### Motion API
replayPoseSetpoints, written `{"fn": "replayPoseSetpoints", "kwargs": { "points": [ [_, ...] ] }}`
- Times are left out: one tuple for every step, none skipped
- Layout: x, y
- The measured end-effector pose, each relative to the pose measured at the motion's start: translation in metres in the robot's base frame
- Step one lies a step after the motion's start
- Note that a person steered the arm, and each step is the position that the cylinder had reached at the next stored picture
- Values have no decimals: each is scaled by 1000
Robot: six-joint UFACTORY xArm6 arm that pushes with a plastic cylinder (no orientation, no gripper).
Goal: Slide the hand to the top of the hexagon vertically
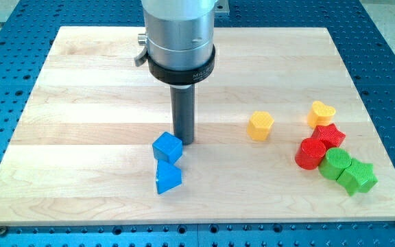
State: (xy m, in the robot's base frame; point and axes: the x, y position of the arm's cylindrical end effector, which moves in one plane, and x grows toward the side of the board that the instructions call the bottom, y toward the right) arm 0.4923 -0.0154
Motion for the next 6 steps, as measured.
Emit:
{"fn": "replayPoseSetpoints", "kwargs": {
  "points": [
    [6, 13],
    [6, 22],
    [6, 22],
    [6, 22],
    [-54, 48],
    [-78, 73]
  ]
}}
